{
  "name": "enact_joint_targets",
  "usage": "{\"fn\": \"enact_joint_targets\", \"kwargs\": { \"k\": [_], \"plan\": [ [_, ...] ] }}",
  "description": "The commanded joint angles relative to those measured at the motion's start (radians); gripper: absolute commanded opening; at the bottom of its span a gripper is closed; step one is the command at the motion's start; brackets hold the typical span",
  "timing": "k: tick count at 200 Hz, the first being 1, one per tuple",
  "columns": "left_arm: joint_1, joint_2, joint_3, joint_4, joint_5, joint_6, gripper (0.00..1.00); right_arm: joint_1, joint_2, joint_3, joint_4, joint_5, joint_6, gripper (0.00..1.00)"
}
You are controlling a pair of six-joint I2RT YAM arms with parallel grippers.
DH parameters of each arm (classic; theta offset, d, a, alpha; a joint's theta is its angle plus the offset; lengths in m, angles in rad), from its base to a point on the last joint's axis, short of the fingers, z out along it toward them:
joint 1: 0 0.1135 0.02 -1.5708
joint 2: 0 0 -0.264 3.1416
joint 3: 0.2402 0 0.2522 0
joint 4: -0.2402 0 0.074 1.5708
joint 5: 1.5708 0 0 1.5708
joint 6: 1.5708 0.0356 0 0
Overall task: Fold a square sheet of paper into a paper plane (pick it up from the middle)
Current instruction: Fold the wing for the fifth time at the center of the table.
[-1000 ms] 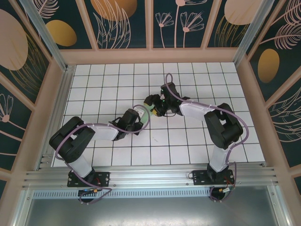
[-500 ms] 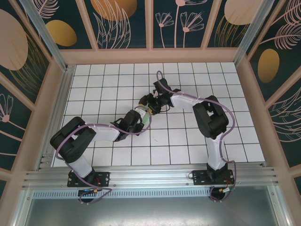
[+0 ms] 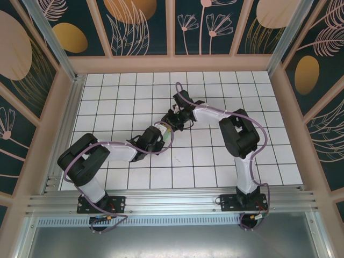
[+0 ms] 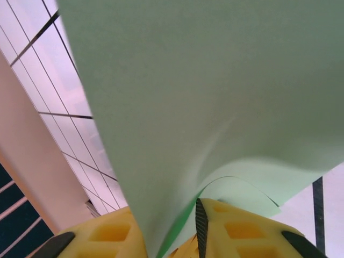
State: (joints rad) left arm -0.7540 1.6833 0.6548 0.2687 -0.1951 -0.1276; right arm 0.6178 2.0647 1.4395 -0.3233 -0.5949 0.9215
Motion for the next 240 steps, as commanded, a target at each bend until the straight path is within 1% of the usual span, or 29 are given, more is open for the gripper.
{"fn": "enact_joint_targets", "kwargs": {
  "k": [1, 12, 31, 41, 50, 69, 103, 126, 163, 181, 204, 221, 240],
  "plan": [
    [-0.002, -0.002, 0.007, -0.058, -0.03, -0.024, 0.07, 0.002, 0.014, 0.026, -0.031, 0.02, -0.03, 0.27],
    [-0.002, -0.004, 0.008, -0.062, -0.032, -0.035, 0.08, 0.001, 0.013, 0.025, -0.034, 0.031, -0.038, 0.23],
    [-0.002, -0.009, 0.007, -0.065, -0.029, -0.061, 0.14, -0.004, 0.011, 0.019, -0.034, 0.042, -0.051, 0.13],
    [-0.002, -0.015, 0.005, -0.065, -0.021, -0.075, 0.17, -0.006, 0.012, 0.015, -0.035, 0.048, -0.06, 0.11],
    [-0.002, -0.024, 0.002, -0.064, -0.018, -0.091, 0.22, -0.008, 0.011, 0.013, -0.037, 0.052, -0.068, 0.11],
    [-0.002, -0.043, -0.004, -0.062, -0.014, -0.118, 0.23, -0.015, 0.009, 0.005, -0.034, 0.052, -0.083, 0.11],
    [-0.002, -0.068, -0.021, -0.037, 0.017, -0.171, 0.31, -0.019, 0.006, 0.006, -0.033, 0.042, -0.109, 0.12],
    [-0.002, -0.086, -0.063, 0.051, 0.057, -0.236, 0.34, -0.022, 0.001, -0.001, -0.018, 0.03, -0.121, 0.12],
    [0.002, -0.103, -0.127, 0.207, 0.107, -0.378, 0.38, -0.031, -0.006, -0.021, 0.016, -0.002, -0.139, 0.13],
    [0.024, -0.11, -0.155, 0.273, 0.164, -0.444, 0.4, -0.034, -0.004, -0.024, 0.016, -0.008, -0.147, 0.13],
    [0.085, -0.117, -0.184, 0.334, 0.263, -0.546, 0.43, -0.041, 0.005, -0.027, 0.015, -0.02, -0.152, 0.12],
    [0.125, -0.126, -0.204, 0.349, 0.309, -0.607, 0.48, -0.043, 0.012, -0.025, 0.012, -0.023, -0.156, 0.12],
    [0.145, -0.129, -0.208, 0.341, 0.347, -0.644, 0.48, -0.046, 0.017, -0.025, 0.011, -0.031, -0.157, 0.12]
  ]
}}
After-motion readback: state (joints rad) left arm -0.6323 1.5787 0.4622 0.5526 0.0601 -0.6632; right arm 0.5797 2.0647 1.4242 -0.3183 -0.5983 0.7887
